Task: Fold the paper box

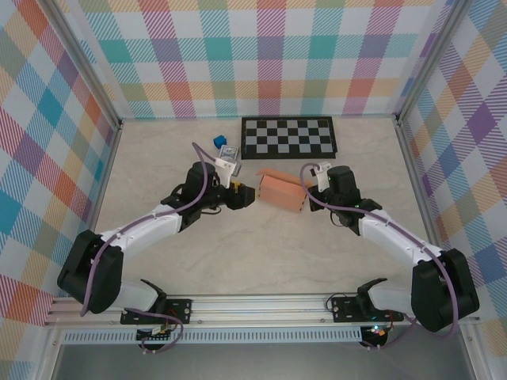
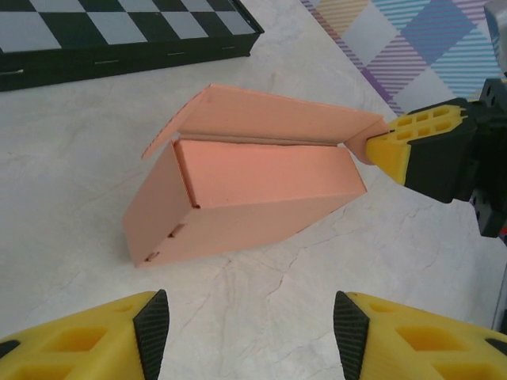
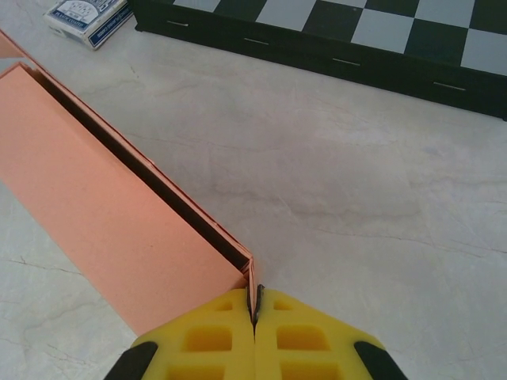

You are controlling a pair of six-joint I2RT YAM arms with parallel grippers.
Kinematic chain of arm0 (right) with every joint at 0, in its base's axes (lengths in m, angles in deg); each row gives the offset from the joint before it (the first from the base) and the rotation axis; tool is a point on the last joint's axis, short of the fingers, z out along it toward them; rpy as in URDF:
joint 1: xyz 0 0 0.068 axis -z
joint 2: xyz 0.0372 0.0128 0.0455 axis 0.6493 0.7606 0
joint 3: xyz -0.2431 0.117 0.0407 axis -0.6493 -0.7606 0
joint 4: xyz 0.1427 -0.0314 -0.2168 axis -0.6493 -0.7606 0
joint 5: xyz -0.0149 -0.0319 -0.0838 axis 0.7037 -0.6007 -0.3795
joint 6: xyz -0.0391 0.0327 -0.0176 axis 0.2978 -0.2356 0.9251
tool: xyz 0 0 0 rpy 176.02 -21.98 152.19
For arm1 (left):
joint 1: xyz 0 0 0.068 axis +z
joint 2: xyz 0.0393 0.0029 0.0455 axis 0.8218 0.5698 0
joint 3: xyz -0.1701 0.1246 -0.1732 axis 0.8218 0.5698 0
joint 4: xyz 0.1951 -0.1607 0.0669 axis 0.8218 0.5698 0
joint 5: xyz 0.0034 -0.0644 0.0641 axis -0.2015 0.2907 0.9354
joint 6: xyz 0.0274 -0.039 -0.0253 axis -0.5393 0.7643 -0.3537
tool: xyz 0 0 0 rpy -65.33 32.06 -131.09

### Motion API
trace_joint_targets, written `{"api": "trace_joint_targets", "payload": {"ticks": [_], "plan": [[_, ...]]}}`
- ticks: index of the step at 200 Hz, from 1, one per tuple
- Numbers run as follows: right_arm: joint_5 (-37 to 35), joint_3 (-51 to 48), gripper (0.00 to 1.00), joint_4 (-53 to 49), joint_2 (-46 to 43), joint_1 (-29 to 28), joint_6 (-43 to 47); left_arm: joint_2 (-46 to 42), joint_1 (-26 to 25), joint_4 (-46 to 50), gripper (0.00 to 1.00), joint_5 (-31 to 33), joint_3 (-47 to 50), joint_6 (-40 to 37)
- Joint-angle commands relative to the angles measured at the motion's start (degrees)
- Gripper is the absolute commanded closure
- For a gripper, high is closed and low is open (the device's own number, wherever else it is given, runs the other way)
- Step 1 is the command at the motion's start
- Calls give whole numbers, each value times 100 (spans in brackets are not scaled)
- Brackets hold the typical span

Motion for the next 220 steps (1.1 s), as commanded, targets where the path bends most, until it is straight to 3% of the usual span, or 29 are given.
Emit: {"api": "trace_joint_targets", "payload": {"ticks": [1, 29, 90, 127, 174, 220], "plan": [[-28, 31, 100, 80, -126, -42, 215, 269, 52, 81, 42, -235, -344, -1218], [49, 106, 100, 26, -53, -40, 795, 703, 270, -230, 44, -765, -541, -1772], [177, 90, 100, 171, 80, -40, 765, 1276, 473, -650, 50, -1409, -738, -1224], [100, 105, 100, 79, 54, -40, 718, 1205, 364, -593, 52, -1527, -723, -1100], [48, 128, 100, 38, 80, -35, 651, 1321, 131, -485, 64, -1510, -863, -984], [-18, 183, 100, -91, 72, -40, 651, 1480, 57, -458, 69, -1578, -1013, -810]]}}
